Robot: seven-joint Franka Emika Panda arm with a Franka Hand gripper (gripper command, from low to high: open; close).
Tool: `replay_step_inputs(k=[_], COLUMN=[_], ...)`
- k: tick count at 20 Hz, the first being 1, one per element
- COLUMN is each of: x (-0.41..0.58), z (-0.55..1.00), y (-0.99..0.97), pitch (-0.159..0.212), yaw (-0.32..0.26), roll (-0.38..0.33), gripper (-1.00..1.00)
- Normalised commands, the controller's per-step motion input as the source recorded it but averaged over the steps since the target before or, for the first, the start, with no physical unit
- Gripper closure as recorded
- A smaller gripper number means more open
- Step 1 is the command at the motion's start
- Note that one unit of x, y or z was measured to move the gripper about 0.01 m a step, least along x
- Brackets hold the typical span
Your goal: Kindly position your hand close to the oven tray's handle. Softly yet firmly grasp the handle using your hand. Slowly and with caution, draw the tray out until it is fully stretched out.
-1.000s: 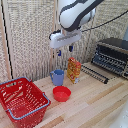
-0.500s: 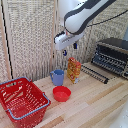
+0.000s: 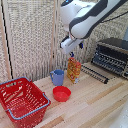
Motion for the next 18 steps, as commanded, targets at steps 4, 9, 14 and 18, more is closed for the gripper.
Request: replay_step_inputs(k=[4, 9, 14, 18], x=[-0.001, 0.000, -0.025, -0.006], z=[-0.24, -0.12, 0.00, -0.05], y=[-0.50, -0.54, -0.67, -0.78], pitch=[-0.020, -0.038, -0.051, -0.020], yaw=[0.112, 0.092, 0.065, 0.054], roll=[-0.251, -0.259, -0.251, -0.189], gripper=[-1.00, -1.00, -1.00, -1.00])
